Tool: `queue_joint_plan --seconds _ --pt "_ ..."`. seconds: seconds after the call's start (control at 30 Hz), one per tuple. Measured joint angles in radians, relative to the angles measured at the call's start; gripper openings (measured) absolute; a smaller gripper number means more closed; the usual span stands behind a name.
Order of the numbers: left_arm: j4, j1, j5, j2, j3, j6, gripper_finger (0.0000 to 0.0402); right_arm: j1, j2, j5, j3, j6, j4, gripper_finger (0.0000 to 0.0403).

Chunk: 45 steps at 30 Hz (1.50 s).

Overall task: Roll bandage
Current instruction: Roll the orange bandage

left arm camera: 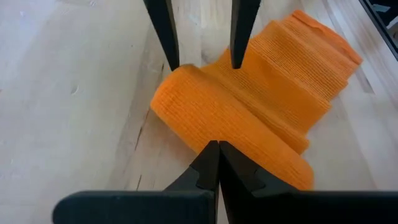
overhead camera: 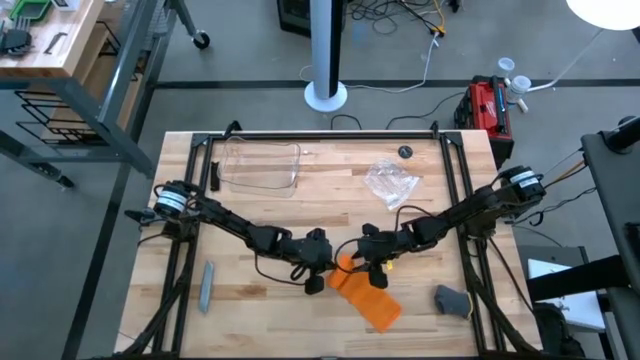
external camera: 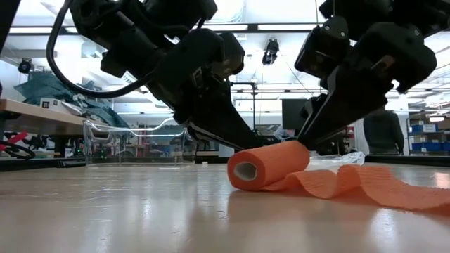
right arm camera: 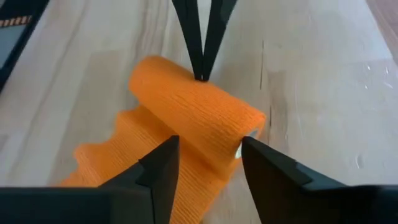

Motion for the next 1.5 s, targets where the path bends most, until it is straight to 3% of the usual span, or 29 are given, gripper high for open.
queue_joint_plan --seconds 0.97,1.17,1.33,1.5 --pt "-0.016 0.0 -0.023 -0.001 0.0 -0.02 0.0 -0.049 0.003 -0.051 0.0 0.148 -0.016 0.0169" --pt "-0.127 0.0 -0.031 -0.165 0.0 -0.046 0.0 -0.067 0.005 -0.094 0.0 0.206 -0.016 0.0164" --pt "-0.242 -0.044 0.027 -0.279 0.0 -0.207 0.0 -0.077 0.018 -0.12 0.0 0.244 -0.007 0.0165" --pt "-0.319 -0.137 0.015 -0.265 -0.001 -0.353 0.0 -0.097 0.017 -0.157 0.001 0.278 -0.004 0.0167"
